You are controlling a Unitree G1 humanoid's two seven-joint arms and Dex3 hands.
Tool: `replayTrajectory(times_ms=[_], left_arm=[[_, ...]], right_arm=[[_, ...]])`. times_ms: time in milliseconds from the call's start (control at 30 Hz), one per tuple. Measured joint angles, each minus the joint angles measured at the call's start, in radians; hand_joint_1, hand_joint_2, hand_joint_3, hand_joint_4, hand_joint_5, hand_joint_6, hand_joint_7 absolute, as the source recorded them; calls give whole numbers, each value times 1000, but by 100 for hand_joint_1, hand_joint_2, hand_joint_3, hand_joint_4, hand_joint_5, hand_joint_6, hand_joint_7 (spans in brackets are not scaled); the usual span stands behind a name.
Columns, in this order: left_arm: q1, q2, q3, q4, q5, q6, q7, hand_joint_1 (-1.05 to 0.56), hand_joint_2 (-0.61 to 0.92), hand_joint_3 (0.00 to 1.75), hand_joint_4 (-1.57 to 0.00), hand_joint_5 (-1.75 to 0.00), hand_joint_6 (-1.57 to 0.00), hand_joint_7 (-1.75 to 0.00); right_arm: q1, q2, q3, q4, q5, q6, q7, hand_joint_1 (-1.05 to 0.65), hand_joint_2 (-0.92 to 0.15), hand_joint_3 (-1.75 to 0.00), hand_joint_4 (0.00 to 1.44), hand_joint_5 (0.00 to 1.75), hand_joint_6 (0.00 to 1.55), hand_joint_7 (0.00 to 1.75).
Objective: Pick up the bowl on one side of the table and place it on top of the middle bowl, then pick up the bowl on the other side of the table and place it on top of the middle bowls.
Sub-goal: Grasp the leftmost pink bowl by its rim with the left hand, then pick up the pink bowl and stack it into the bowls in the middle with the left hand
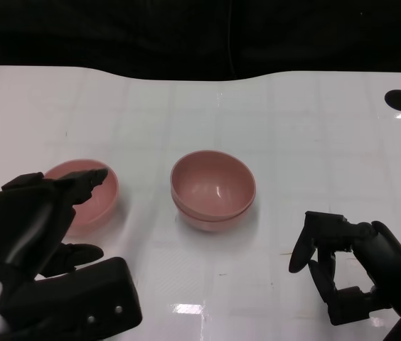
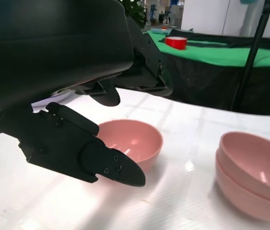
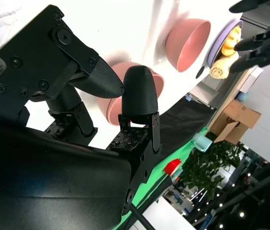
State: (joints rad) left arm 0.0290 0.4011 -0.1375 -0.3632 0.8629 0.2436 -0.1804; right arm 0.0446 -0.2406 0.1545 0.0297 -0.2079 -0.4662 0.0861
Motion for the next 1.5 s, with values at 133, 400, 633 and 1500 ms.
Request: replayTrajectory(times_ms=[133, 400, 633, 1500], left_arm=[[-53, 5, -51, 83, 94, 30, -8, -54, 86, 0, -50, -19, -47, 0], [-182, 3, -145, 331, 207, 56, 24, -53, 87, 0, -60, -10, -54, -2], [-270, -28, -193, 536, 192, 53, 98, -38, 91, 2, -85, -23, -69, -6], [-409, 5, -290, 832, 133, -108, 385, -30, 90, 8, -81, -175, -83, -92]], right_arm=[[3, 1, 0, -9, 0, 2, 5, -15, -26, -154, 92, 175, 79, 156], [8, 4, -1, -15, -4, 4, 6, -14, -26, -155, 91, 175, 79, 155], [13, 10, -1, -17, 1, 5, 16, -12, -26, -154, 89, 175, 79, 152], [21, 35, -1, -21, 1, 14, 23, -10, -26, -154, 88, 175, 80, 149]])
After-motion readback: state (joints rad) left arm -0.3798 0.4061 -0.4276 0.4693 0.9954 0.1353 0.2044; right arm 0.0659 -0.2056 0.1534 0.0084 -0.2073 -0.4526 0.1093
